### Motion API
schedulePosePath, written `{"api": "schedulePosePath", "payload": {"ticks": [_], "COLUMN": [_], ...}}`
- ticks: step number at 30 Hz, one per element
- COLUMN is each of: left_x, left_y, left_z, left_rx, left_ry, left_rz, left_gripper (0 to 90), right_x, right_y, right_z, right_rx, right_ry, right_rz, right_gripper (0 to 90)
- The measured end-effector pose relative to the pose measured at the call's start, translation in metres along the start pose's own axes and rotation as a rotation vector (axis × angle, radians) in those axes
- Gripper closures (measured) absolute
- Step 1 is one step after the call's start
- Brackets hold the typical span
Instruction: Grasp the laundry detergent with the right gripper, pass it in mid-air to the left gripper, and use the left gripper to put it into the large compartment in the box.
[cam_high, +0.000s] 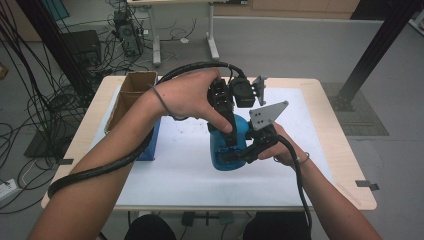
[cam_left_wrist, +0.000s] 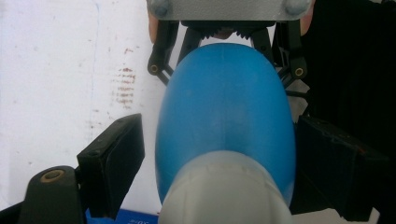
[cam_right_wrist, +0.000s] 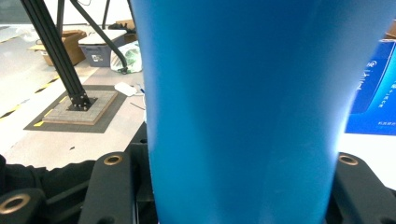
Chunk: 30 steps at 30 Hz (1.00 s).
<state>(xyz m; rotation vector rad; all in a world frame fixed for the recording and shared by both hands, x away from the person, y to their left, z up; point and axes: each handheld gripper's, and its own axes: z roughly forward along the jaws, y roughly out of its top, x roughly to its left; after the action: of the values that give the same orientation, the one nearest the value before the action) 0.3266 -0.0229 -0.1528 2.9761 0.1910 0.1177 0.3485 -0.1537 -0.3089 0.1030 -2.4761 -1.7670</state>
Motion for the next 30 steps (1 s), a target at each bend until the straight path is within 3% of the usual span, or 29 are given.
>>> {"api": "schedulePosePath", "payload": {"ticks": [18,30], "left_x": [-0.0006,-0.0002], "left_y": [0.0027,0.0038], "left_z": [0.0031,0.0022], "left_rx": [0.028,0.042], "left_ry": [-0.024,-0.016], "left_rz": [0.012,0.010], "left_gripper": [28.8,33.7], "right_x": [0.0016,0.0016], "right_y": [0.0002,-0.0009], "right_z": [-0.0007,-0.0012], "right_rx": [-0.001,0.003], "right_ry": [0.001,-0.004], "right_rz": [0.002,0.000], "right_gripper": [44.0,44.0]}}
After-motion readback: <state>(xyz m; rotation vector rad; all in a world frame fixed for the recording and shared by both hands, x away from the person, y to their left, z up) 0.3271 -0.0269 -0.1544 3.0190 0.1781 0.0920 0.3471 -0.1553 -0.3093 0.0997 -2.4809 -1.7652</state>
